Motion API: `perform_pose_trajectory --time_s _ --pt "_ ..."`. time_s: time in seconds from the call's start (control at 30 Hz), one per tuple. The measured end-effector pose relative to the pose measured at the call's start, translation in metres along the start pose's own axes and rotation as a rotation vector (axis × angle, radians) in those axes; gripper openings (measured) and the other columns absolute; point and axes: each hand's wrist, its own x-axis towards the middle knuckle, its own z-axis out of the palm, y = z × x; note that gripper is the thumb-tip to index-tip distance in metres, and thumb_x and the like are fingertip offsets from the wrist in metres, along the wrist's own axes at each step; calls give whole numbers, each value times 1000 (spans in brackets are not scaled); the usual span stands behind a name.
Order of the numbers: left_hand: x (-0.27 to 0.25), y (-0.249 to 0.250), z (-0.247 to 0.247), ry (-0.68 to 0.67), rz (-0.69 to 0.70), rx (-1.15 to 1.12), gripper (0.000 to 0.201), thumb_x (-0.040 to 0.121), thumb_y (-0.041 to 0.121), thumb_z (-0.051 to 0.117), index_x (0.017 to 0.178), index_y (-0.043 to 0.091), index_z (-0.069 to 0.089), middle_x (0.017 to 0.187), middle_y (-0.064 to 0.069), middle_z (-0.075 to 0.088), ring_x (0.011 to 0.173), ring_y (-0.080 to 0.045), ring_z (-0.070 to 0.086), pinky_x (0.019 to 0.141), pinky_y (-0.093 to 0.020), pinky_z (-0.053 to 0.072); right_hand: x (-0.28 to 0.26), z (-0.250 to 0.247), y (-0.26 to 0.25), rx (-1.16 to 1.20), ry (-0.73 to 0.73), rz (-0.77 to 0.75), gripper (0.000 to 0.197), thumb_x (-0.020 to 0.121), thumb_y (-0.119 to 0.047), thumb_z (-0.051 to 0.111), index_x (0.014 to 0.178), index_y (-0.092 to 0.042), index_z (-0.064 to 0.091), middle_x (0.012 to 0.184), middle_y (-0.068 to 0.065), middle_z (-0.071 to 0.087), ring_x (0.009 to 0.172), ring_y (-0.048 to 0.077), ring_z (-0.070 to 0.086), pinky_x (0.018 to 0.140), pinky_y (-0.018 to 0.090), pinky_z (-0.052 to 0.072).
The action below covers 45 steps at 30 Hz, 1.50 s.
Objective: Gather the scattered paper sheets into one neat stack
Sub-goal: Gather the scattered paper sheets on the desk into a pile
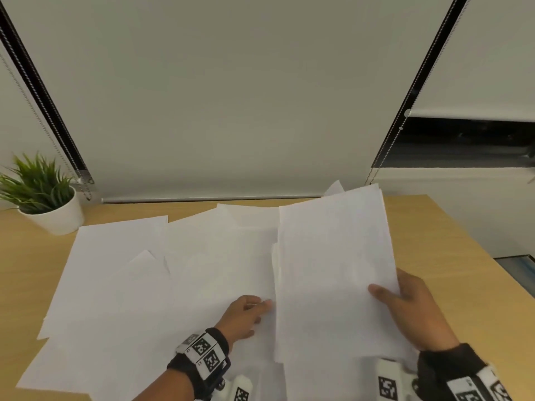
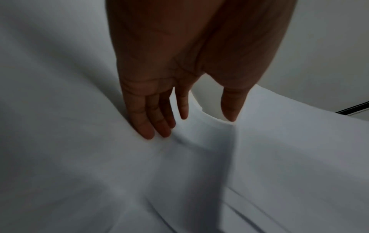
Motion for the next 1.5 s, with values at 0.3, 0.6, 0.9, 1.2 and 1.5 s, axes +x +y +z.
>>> perform_pose_trajectory --time_s 0.3,0.6,0.9,1.2,1.5 --pt "5 -5 -2 81 -8 -51 41 88 42 61 116 13 56 121 -7 61 99 -17 64 77 -30 53 -9 -64 -79 48 166 -236 24 90 -11 58 102 -31 64 85 -14 72 73 -2 70 56 19 57" --pt "-48 60 -4 -132 129 -507 61 103 38 21 141 -6 40 53 -11 71 46 -10 68 46 -18 52 22 -46 -102 733 -38 -163 30 92 2 46 116 -6 63 109 3 74 92 17 73 81 30 59" --pt "-47 46 -42 -143 75 -516 87 77 81 20 127 21 60 124 -10 69 110 -29 67 95 -47 47 20 81 72 357 -242 447 26 82 7 60 108 5 63 99 19 71 84 32 68 64 31 54" --pt "-30 -24 -92 154 77 -225 98 44 42 93 130 13 55 120 -6 70 111 -25 65 101 -46 47 7 146 101 -131 -578 351 66 67 -52 75 122 -18 60 114 -4 69 104 13 65 91 29 53" --pt "-16 -38 -163 413 55 -131 53 81 4 71 130 6 51 120 -18 65 108 -39 62 95 -55 47 115 35 95 -389 18 442 76 74 -51 70 135 -11 47 142 13 48 128 31 48 102 37 40"
